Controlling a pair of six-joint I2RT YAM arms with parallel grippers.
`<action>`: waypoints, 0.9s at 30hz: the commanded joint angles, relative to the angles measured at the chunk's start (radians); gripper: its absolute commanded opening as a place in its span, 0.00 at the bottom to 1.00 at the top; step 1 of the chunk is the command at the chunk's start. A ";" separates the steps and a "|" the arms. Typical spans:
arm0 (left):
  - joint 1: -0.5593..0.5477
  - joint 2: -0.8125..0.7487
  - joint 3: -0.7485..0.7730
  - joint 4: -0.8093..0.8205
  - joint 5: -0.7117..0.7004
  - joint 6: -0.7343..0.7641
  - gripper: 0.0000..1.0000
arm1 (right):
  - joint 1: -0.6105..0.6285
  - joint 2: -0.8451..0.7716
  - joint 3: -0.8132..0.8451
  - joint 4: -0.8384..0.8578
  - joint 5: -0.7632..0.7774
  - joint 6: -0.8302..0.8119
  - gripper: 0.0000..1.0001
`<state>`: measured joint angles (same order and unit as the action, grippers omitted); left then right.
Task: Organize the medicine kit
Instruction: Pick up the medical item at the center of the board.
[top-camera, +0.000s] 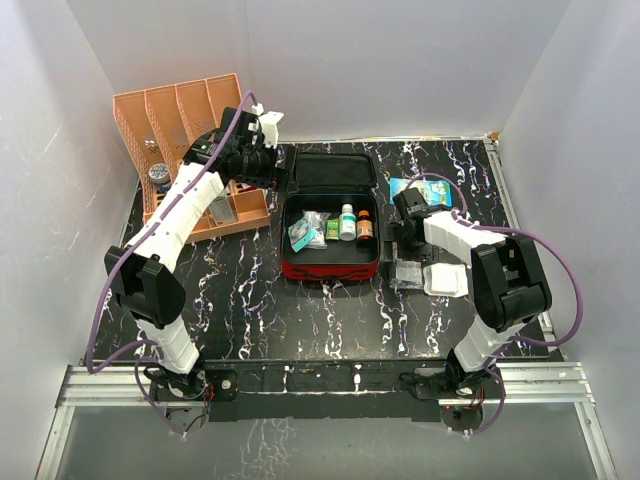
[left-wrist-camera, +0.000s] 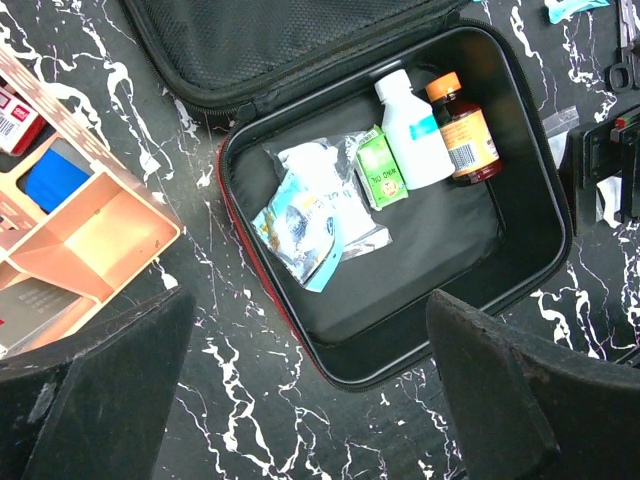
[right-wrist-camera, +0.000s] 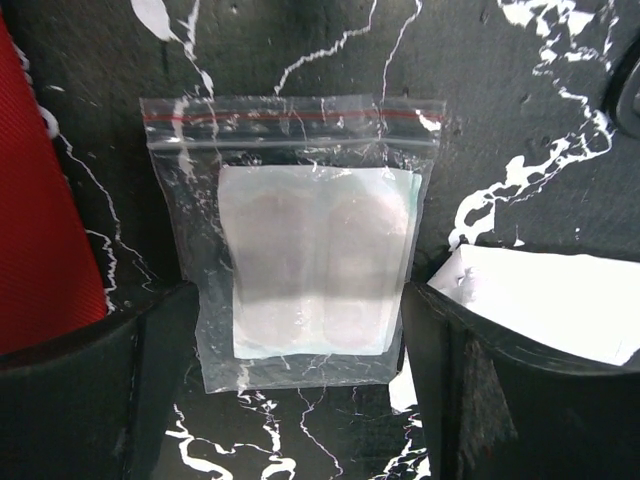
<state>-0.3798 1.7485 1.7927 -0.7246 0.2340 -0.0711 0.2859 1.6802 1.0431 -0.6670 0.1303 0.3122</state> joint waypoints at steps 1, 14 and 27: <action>0.002 0.001 0.033 -0.030 0.031 -0.010 0.99 | -0.004 -0.009 -0.027 0.044 0.000 -0.010 0.78; 0.002 0.002 0.032 -0.036 0.045 -0.003 0.99 | -0.004 -0.023 -0.038 0.055 0.013 -0.004 0.26; 0.002 -0.011 0.009 -0.024 0.024 -0.011 0.99 | -0.004 -0.115 0.243 -0.100 0.053 0.013 0.00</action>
<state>-0.3798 1.7630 1.8027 -0.7418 0.2588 -0.0715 0.2859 1.6428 1.1095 -0.7258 0.1356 0.3168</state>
